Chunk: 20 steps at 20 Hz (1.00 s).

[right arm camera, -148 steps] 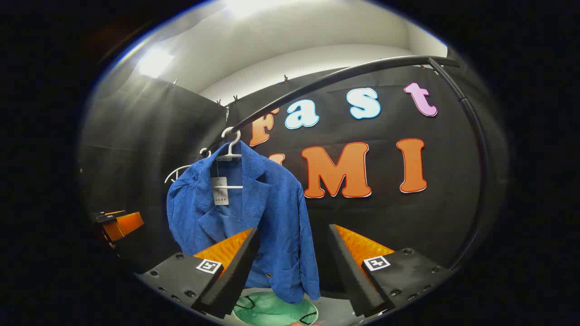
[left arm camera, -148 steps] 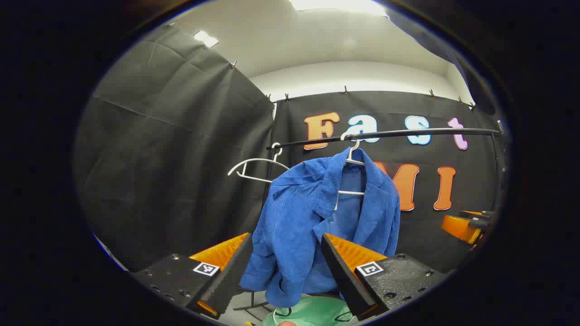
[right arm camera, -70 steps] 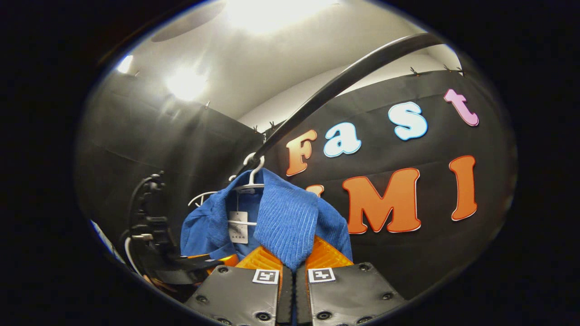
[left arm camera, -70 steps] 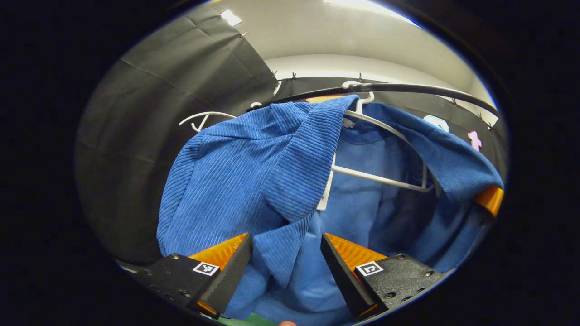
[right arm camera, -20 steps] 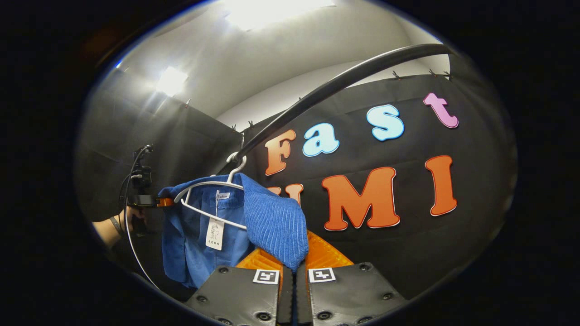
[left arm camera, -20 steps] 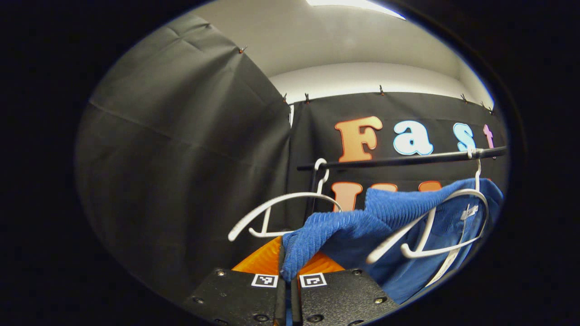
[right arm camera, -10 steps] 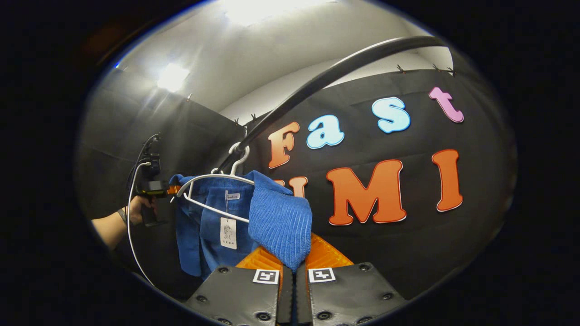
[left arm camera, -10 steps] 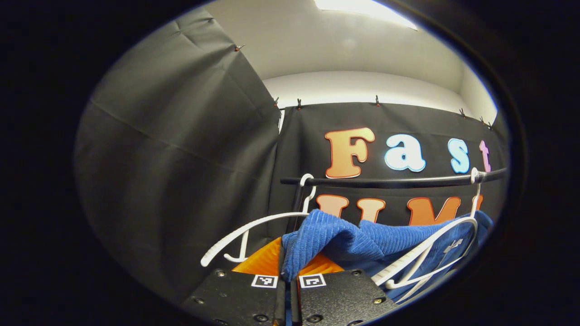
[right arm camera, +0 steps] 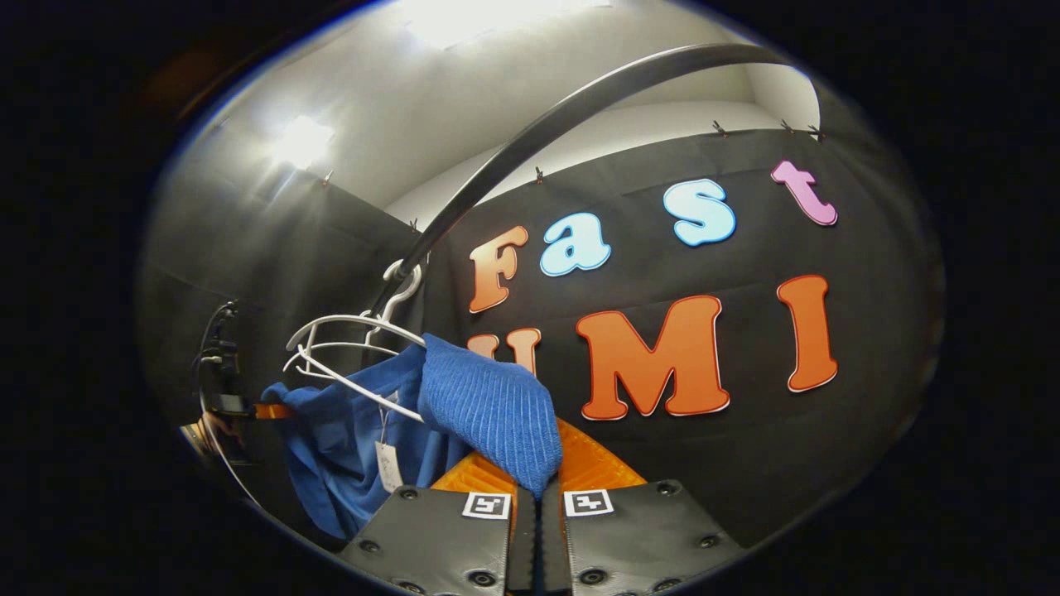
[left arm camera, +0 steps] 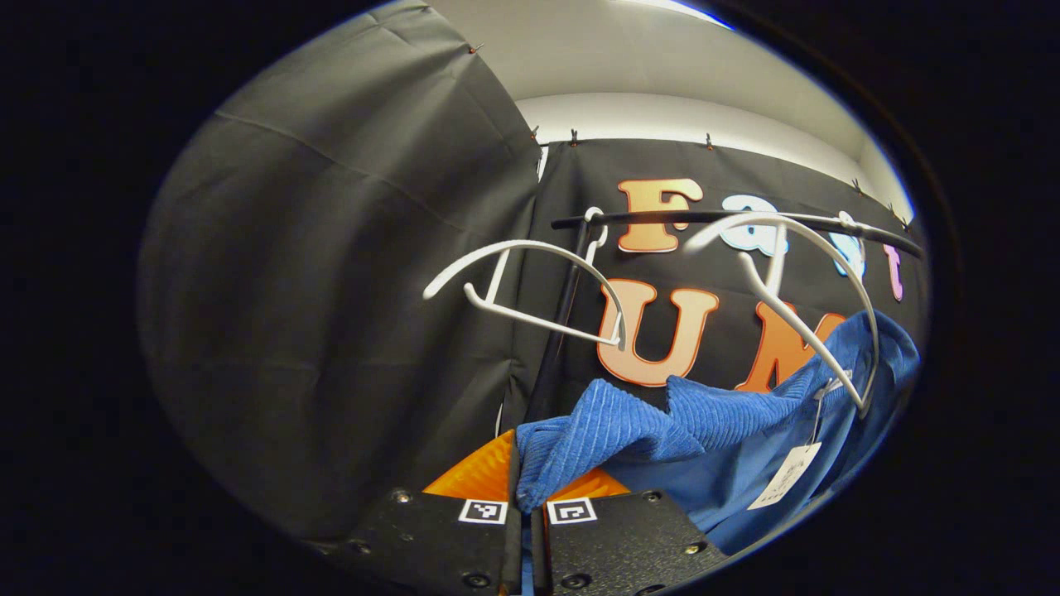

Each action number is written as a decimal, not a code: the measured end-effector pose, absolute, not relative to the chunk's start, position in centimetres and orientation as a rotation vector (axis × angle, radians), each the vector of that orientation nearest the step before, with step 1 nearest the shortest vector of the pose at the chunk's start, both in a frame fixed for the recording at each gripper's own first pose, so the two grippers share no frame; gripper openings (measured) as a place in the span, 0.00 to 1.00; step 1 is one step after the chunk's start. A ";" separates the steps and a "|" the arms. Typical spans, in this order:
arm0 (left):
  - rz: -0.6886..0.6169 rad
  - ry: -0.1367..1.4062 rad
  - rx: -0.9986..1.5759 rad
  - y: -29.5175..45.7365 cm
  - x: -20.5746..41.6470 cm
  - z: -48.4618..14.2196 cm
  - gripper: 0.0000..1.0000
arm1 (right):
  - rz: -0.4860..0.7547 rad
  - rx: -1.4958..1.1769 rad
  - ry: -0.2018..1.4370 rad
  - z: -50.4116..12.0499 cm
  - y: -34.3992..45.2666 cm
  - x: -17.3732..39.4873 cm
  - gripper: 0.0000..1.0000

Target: Grasp the clothes on the hanger with both hands and then place them into the laundry hamper below.

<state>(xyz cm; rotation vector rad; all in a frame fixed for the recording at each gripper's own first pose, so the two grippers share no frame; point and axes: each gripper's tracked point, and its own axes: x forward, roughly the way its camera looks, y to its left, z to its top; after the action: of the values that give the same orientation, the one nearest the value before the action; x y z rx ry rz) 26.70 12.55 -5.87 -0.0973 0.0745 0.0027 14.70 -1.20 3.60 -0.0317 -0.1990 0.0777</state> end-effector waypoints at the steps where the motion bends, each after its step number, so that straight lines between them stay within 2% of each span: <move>1: 0.009 0.084 -0.071 12.4 25.7 -6.5 0.04 | 0.060 -0.049 -0.209 3.9 -1.8 15.1 0.11; 6: -0.049 0.131 -0.053 8.1 22.5 -8.4 0.02 | -0.047 -0.076 -0.253 5.0 -5.4 16.4 0.10; 11: -0.142 0.190 -0.039 2.9 21.6 -11.4 0.07 | -0.183 -0.076 -0.191 3.2 -10.9 17.8 0.11; 13: -0.178 0.205 -0.045 0.7 21.7 -12.0 0.05 | -0.230 -0.072 -0.164 2.2 -12.9 17.9 0.10; 20: -0.263 0.243 -0.046 -2.7 19.6 -13.7 0.07 | -0.276 0.001 -0.102 -0.5 -16.4 15.4 0.10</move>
<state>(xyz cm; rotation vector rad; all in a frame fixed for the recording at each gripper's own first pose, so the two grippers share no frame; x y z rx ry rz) 19.62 -2.67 -13.71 -0.0458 0.2434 -0.2630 15.43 -16.40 -0.54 0.0008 -0.1019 -0.2760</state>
